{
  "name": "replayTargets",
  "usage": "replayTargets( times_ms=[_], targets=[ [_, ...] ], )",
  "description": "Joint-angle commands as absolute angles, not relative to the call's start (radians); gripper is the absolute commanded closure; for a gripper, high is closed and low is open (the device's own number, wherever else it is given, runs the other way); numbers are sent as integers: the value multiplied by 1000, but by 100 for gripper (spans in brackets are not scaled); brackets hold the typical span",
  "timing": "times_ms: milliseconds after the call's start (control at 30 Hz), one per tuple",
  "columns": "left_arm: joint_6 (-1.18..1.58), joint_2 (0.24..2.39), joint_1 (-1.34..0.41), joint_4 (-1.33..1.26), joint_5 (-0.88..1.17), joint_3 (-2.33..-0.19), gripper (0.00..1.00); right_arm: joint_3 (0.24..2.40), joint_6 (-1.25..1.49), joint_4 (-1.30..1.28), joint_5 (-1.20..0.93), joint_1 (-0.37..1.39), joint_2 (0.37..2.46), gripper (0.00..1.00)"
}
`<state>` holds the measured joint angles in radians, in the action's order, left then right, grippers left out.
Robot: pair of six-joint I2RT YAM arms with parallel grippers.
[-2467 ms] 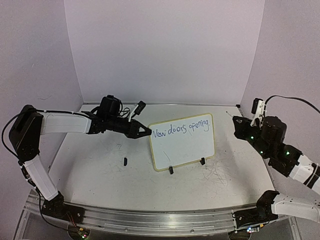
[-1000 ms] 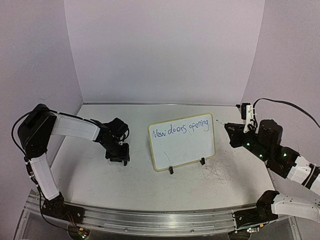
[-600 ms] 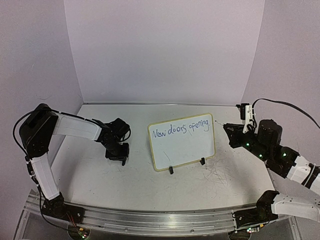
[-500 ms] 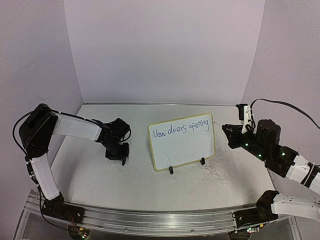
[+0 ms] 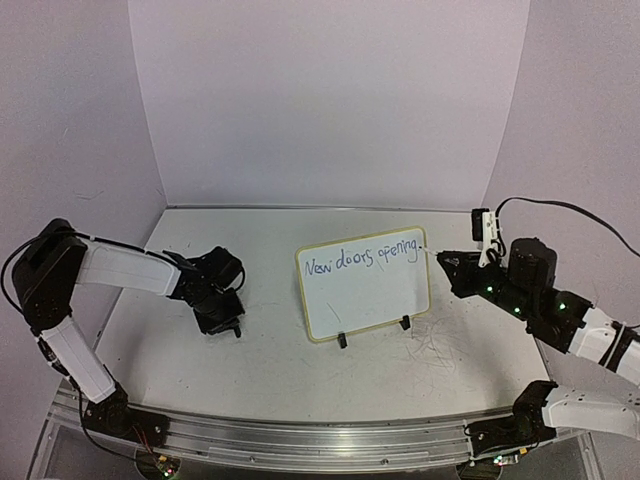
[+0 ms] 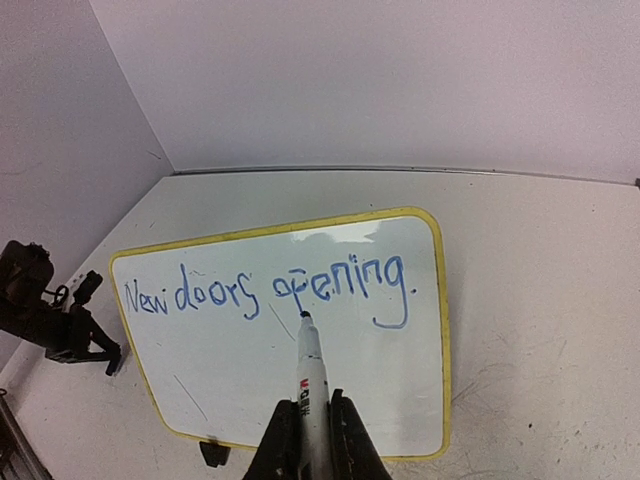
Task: Write a sentence on the whiteboard
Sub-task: Pick up the pen cap from the center of the board.
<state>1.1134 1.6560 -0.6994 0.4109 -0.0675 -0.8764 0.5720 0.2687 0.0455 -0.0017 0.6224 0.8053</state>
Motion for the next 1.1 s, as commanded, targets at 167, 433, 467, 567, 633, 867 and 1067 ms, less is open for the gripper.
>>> replayTargets(
  times_ms=[167, 433, 467, 567, 633, 867, 1067],
  targets=[
    [1851, 1541, -710, 416, 52, -787, 99, 556, 328, 147, -52, 620, 812, 100],
    [1800, 1486, -747, 467, -79, -831, 41, 536, 320, 147, -36, 620, 793, 100],
    [1752, 1456, -747, 468, -115, -820, 36, 533, 319, 147, -32, 620, 792, 100],
    [1440, 1386, -747, 469, -232, -804, 29, 527, 316, 148, -25, 620, 793, 100],
    [1221, 1327, -746, 457, -286, -774, 26, 528, 312, 150, -28, 620, 799, 100],
    [365, 1211, -756, 395, -100, -745, 24, 524, 280, 152, -23, 620, 806, 100],
    [-131, 1103, -786, 268, 121, -768, 16, 517, 279, 152, -20, 620, 765, 100]
  ],
)
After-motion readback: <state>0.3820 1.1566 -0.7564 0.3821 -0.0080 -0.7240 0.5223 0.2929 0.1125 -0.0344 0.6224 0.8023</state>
